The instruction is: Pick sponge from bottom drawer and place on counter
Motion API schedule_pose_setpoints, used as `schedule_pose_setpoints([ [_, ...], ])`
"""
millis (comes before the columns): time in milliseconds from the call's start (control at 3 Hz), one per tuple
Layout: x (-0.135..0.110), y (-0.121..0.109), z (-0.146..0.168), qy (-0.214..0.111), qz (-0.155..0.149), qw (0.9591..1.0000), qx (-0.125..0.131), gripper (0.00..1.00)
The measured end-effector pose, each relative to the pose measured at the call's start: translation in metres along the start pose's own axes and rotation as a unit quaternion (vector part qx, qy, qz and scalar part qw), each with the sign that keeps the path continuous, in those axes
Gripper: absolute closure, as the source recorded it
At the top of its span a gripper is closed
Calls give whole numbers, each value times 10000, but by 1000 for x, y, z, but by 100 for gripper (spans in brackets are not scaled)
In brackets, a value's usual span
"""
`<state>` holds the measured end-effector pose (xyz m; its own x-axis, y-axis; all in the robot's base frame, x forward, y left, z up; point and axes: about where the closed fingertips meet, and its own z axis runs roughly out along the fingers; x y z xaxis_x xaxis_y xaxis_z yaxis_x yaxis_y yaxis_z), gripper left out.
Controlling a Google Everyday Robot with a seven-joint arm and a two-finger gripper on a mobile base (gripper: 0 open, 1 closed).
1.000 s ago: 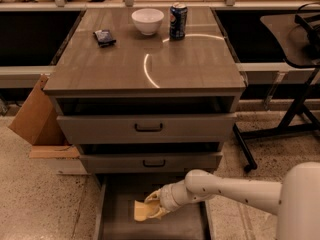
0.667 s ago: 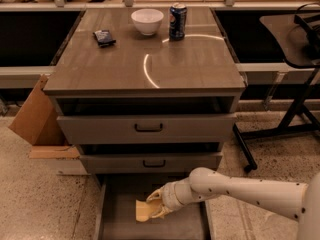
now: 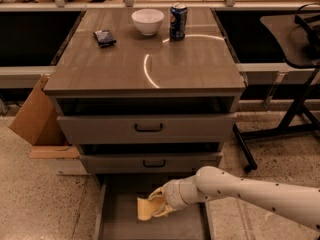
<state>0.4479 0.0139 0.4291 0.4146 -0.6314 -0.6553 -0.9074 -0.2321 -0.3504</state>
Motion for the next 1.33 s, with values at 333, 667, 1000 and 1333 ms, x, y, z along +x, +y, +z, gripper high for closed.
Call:
schedule_pose_setpoints([
  [333, -5, -3, -7, -121, -102, 9999, 31, 100],
  [667, -27, -27, -44, -447, -504, 9974, 244, 100],
  [1000, -61, -45, -91, -846, -1132, 9894, 329, 100],
  [1333, -86, -59, -130, -1124, -1565, 9803, 435, 100],
])
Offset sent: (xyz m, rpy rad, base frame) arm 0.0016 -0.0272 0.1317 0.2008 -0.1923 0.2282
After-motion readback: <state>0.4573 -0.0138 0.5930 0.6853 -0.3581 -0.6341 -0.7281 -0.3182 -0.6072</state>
